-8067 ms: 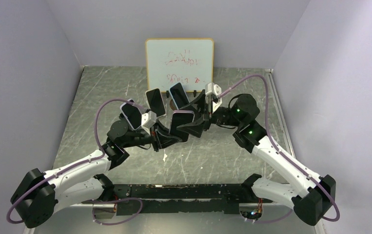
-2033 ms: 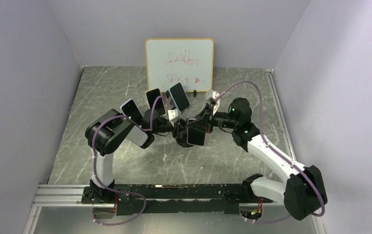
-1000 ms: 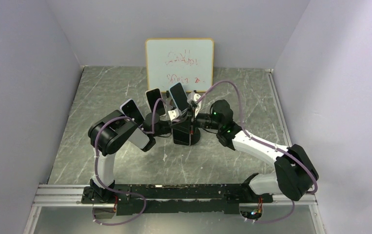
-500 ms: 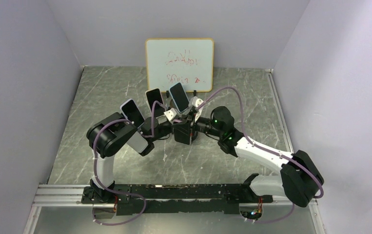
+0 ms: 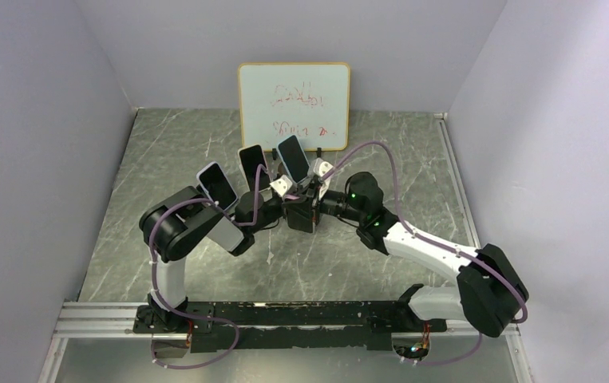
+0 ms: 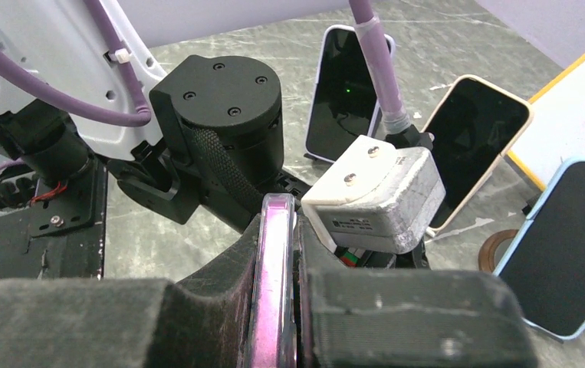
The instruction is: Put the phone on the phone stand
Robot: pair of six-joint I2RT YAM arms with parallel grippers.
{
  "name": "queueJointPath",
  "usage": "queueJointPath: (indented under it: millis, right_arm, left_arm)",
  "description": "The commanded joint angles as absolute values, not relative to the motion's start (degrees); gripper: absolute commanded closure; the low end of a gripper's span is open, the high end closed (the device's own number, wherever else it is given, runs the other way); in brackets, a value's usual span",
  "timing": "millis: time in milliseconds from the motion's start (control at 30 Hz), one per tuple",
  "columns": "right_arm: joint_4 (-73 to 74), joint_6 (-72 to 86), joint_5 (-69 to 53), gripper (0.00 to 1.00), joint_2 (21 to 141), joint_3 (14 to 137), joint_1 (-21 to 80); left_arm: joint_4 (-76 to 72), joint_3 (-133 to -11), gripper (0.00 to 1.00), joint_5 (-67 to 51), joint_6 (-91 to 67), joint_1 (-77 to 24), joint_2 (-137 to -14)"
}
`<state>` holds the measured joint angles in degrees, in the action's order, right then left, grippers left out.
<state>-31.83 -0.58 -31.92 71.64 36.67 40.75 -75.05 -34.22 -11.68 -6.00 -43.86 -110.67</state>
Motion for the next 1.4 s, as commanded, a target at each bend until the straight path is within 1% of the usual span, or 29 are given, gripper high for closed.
queueJointPath:
  millis: [0,200,367,533,633,767,1133,1367]
  right_arm:
    - [-44.84,-2.4,-31.15,1.0,75.59,39.5,41.03]
    - [-53.26,-1.71,-35.15,1.0,79.69,38.94,41.11]
    - [-57.85,-2.07,-37.7,1.0,82.88,39.91,40.98]
    - [-59.61,-4.27,-40.29,1.0,83.56,40.15,39.36]
    - [-62.91,-3.08,-43.48,1.0,84.05,39.85,36.88]
    - [-66.67,-0.62,-46.34,1.0,84.63,39.2,34.0]
    - [-69.86,2.0,-45.56,1.0,82.95,34.43,29.72]
    - [-64.24,-1.79,-42.67,1.0,80.69,33.4,28.68]
  left_arm:
    - [-62.99,-34.63,0.95,-9.44,-3.16,-50.66,-112.97]
    - [-62.92,-35.67,0.95,-12.99,-4.07,-52.32,-115.58]
    - [-60.81,-36.03,0.95,-19.61,-3.28,-52.37,-115.77]
    - [-59.89,-35.34,0.95,-28.77,-2.12,-52.24,-115.53]
    - [-61.0,-34.98,0.95,-35.8,-1.51,-52.22,-115.86]
    - [-59.72,-35.49,0.95,-40.77,-0.76,-52.22,-116.34]
    - [-60.59,-34.37,0.95,-38.67,-1.52,-51.78,-115.37]
    - [-60.0,-33.96,0.95,-36.52,-1.27,-51.51,-114.83]
